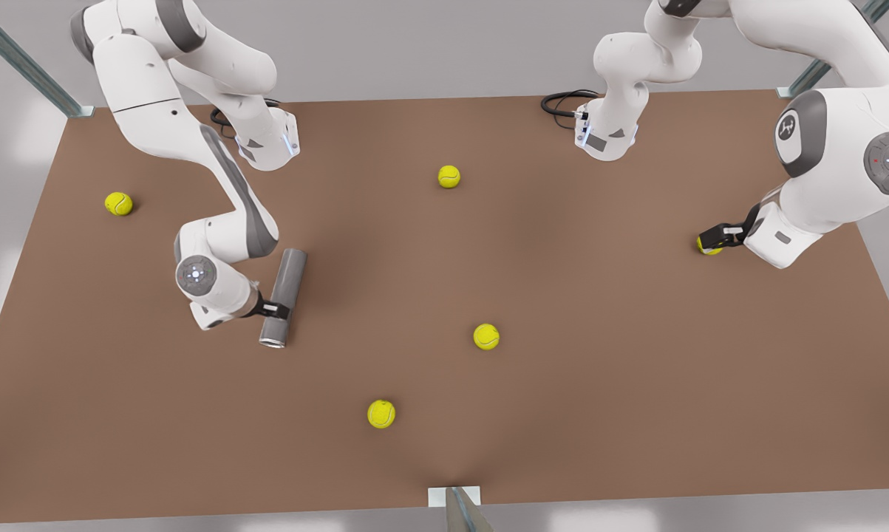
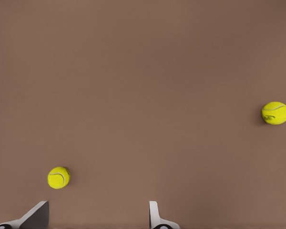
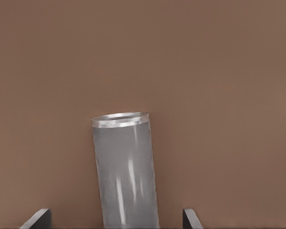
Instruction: Put the tennis tube upright
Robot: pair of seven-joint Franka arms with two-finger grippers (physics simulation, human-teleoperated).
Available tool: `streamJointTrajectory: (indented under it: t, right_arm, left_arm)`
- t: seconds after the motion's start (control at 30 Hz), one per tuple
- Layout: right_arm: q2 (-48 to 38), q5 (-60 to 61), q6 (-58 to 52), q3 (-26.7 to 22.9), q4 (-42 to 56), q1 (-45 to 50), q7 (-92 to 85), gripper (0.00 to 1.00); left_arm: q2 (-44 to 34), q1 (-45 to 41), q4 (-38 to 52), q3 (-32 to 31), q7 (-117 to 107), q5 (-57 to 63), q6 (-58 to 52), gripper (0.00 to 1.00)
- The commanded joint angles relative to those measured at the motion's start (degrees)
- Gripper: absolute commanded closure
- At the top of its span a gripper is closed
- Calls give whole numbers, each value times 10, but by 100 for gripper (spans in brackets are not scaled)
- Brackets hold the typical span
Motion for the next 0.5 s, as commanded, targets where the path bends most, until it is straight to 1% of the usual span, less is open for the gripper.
streamJointTrajectory:
  t: [0.0,0.03,0.07,0.17,0.37,0.47]
  right_arm:
    - [-1,3,0,0,-7,0,0,0]
    - [-3,4,0,0,-25,1,6,0]
    - [-13,18,0,12,-45,-4,8,0]
    - [-19,24,6,12,-79,-6,9,0]
    - [-11,23,66,11,-92,-5,-6,0]
    - [-3,19,68,11,-91,-5,-39,0]
  left_arm:
    - [0,0,-1,0,0,-1,0,0]
    - [0,0,-2,0,0,0,0,0]
    - [0,0,-2,0,0,-1,0,0]
    - [1,0,-3,0,0,-1,-1,0]
    - [3,1,-3,0,0,-1,-1,0]
    - [4,1,-3,0,0,-1,-1,0]
